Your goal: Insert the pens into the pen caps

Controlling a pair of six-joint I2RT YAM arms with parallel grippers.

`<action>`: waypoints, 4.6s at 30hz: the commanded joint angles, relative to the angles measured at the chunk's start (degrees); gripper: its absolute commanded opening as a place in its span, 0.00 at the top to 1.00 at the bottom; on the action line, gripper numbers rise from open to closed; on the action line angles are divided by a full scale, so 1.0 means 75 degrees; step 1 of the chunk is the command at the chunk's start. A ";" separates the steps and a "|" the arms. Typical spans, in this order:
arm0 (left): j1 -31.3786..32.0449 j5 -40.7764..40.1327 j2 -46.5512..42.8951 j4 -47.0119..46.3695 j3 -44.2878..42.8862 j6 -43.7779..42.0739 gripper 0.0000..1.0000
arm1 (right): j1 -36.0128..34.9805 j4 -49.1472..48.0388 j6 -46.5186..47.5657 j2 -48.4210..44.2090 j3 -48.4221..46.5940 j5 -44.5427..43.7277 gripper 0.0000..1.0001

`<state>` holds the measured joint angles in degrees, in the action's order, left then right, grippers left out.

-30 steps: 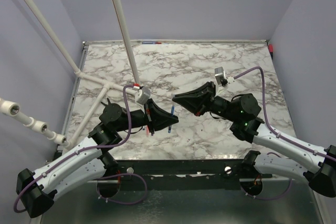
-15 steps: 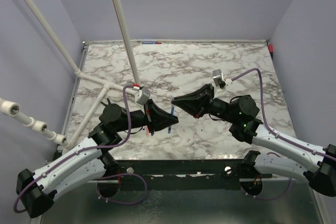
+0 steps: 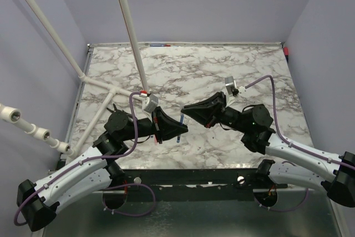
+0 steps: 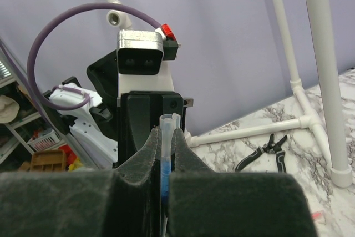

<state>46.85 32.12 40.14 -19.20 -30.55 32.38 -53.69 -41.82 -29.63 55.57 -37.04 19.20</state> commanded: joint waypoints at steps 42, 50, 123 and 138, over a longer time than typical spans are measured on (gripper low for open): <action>-0.0030 -0.0286 -0.0373 -0.0188 0.0118 -0.0016 1.00 | -0.0546 0.2353 0.0560 -0.0933 -0.0298 -0.1623 0.47; -0.0025 -0.1111 -0.0055 0.0877 -0.0197 -0.0518 1.00 | -0.0540 0.4795 0.1075 -0.0622 -0.1656 -0.2793 0.41; -0.0029 -0.1770 0.0141 0.1711 -0.1266 -0.1279 1.00 | -0.0552 0.5106 -0.0329 0.0435 -0.1653 -0.0679 1.00; -0.0024 -0.1175 0.0906 0.2055 -0.2349 -0.1854 1.00 | -0.0812 0.5090 -0.0468 0.0004 -0.1034 -0.0635 0.99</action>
<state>47.51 26.76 45.93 3.36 -42.06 21.23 -56.51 -11.20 -30.87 55.02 -47.99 5.96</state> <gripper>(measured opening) 0.086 0.050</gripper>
